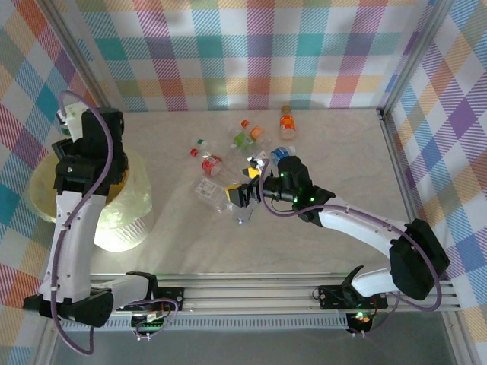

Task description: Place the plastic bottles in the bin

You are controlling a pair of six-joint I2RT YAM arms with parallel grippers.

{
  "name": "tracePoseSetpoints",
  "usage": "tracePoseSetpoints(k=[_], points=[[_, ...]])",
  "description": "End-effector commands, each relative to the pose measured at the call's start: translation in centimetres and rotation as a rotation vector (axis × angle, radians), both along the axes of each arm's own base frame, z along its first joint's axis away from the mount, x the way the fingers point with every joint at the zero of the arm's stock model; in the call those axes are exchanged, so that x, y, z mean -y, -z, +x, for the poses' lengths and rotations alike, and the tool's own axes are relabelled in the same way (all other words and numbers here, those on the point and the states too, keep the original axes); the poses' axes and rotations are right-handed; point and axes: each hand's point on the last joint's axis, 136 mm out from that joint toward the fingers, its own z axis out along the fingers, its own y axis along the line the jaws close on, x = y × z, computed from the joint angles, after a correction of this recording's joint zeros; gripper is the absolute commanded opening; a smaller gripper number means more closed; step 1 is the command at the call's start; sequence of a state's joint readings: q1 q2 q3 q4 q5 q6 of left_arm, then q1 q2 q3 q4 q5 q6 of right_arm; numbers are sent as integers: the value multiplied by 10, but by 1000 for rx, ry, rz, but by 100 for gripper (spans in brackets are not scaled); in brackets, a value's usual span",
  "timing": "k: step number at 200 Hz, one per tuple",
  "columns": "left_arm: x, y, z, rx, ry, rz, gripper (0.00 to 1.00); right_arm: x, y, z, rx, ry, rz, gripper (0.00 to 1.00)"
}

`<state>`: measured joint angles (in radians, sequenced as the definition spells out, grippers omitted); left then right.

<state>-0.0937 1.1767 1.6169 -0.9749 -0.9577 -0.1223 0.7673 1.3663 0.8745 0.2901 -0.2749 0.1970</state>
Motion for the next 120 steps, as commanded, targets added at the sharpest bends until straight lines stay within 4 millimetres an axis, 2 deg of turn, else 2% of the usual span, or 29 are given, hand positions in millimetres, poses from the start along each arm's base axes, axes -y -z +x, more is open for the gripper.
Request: tracePoseSetpoints(k=[1,40,66,73,100,120], points=[[-16,22,-10,-38,-38,-67,50,-5,-19,-5,45,-41,22,100],[-51,67,-31,-109,-177,-186,51,-4,-18,-8,39,-50,21,100],[-65,90,-41,-141,-258,-267,51,-4,-17,-9,40,-56,17,100],[-75,96,-47,-158,-303,-278,51,-4,-17,-9,39,-58,16,100],[-84,114,-50,-226,-358,-309,51,-4,-15,-10,40,-58,12,100],[-88,123,-53,-248,-387,-315,55,-3,-12,-11,29,-59,8,100]])
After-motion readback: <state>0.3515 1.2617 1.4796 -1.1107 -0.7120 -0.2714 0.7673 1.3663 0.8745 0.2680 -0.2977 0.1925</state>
